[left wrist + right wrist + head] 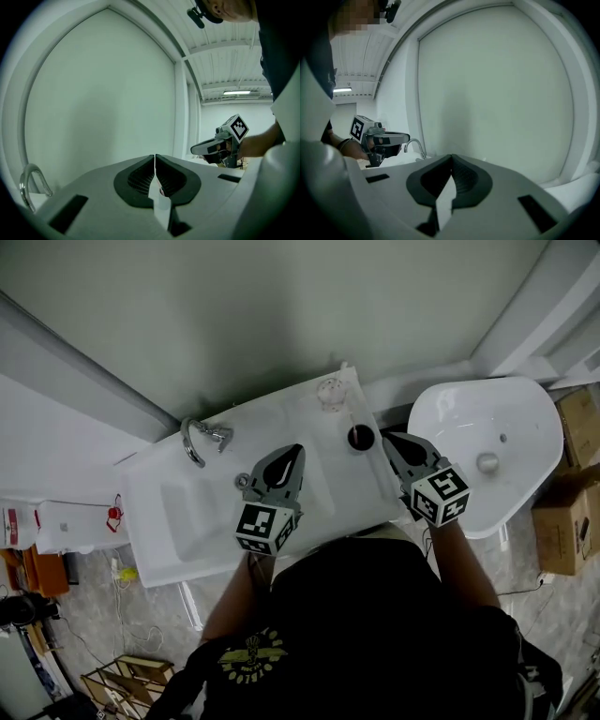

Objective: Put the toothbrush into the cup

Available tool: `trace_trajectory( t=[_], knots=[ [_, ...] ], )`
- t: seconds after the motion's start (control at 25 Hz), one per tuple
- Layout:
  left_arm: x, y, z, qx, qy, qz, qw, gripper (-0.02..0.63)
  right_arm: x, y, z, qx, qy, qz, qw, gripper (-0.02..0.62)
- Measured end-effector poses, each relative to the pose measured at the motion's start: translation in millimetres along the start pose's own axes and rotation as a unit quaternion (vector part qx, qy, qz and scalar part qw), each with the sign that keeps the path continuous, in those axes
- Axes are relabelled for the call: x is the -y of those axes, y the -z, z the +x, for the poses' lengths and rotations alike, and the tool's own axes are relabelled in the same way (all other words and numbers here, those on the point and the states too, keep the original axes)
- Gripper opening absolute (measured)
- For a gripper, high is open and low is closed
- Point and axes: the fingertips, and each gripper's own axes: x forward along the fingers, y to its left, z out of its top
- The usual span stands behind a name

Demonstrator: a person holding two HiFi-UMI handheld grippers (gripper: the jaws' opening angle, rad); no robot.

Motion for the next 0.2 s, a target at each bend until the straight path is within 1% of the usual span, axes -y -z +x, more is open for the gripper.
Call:
trace_trajectory(
  t=[0.2],
  knots=[
    [-1.6,-2.5,0.3,0.003,-0.014,-0.002,0.9999,0.018,5.4,2.4,-7.0,-0.004,-0.001,0.0,1.0,0.012]
  ],
)
